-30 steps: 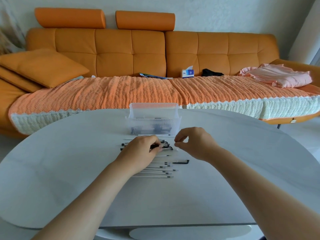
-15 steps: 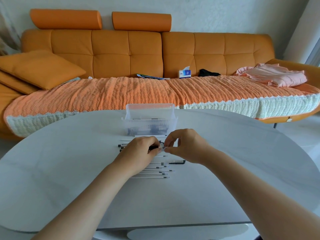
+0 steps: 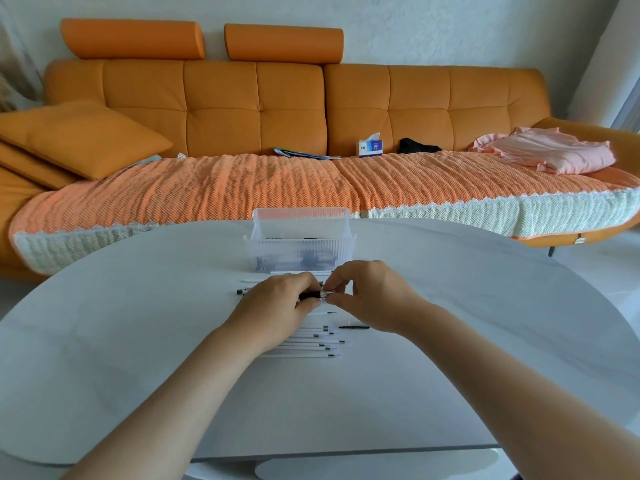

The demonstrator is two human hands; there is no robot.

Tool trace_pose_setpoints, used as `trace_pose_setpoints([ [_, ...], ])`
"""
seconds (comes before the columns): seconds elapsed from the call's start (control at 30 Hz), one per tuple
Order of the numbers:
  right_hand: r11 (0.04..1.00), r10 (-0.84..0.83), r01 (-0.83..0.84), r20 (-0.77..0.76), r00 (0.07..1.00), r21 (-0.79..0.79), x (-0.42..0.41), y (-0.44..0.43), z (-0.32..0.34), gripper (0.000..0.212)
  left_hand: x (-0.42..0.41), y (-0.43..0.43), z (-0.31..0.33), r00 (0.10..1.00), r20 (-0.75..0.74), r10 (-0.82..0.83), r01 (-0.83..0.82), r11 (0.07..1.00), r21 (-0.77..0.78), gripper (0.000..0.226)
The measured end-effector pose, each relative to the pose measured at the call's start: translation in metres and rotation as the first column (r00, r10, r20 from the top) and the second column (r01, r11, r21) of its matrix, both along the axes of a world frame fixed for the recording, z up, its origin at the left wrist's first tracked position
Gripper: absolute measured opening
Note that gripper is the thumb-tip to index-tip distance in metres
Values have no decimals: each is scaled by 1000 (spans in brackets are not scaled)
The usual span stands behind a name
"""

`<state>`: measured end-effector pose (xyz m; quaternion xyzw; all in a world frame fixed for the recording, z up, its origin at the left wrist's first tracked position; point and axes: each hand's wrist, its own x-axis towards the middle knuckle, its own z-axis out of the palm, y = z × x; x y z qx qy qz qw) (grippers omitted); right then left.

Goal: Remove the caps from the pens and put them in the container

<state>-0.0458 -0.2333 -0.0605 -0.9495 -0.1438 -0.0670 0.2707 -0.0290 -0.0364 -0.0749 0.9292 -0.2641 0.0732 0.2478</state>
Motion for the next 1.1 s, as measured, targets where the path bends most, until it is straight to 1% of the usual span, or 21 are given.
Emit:
trace_pose_setpoints([
  [0.07, 999, 2, -3, -17, 1000, -50, -1, 0, 0, 9, -1, 1, 2, 999, 39, 6, -7, 1000, 26, 8],
  [0.17, 993, 1, -9, -68, 998, -115, -2, 0, 0, 23, -2, 3, 3, 999, 41, -5, 4, 999, 33, 8],
  [0.23, 991, 12, -24, -90, 996, -135, -4, 0, 1, 28, -3, 3, 4, 999, 41, -15, 14, 999, 41, 9],
  [0.33, 994, 17, -22, -47, 999, -107, -6, -1, 3, 20, -3, 1, 4, 999, 46, -21, 20, 999, 30, 13],
  [0.43, 995, 9, -10, -9, 1000, -95, -4, -2, 4, 10, -2, 0, 3, 999, 29, -25, 24, 1000, 11, 10],
  [0.5, 994, 17, -22, -42, 999, -112, -4, -2, 4, 13, -2, 0, 2, 999, 13, -39, 40, 999, -10, 8],
  [0.63, 987, 27, -47, -130, 991, -152, -5, -3, 2, 33, 0, 1, 1, 998, -25, -66, 65, 997, -33, 6],
  [0.73, 991, 21, -33, -93, 995, -129, -7, -4, 5, 29, -1, 1, 2, 997, -29, -67, 66, 997, -42, 7],
  [0.83, 995, 12, -15, -36, 999, -96, -7, -6, 4, 16, -1, 0, 2, 998, -38, -49, 48, 998, -47, 6],
  [0.9, 994, 18, -24, -50, 999, -103, -6, -6, 3, 12, -1, -1, 2, 998, -33, -49, 48, 998, -37, 4],
  [1.0, 989, 33, -47, -103, 994, -138, -8, -5, 2, 27, 0, -1, 0, 998, -39, -59, 57, 997, -42, 3],
  [1.1, 989, 39, -49, -76, 996, -139, -9, -7, 4, 27, 1, -2, -1, 997, -39, -65, 62, 997, -55, 6],
])
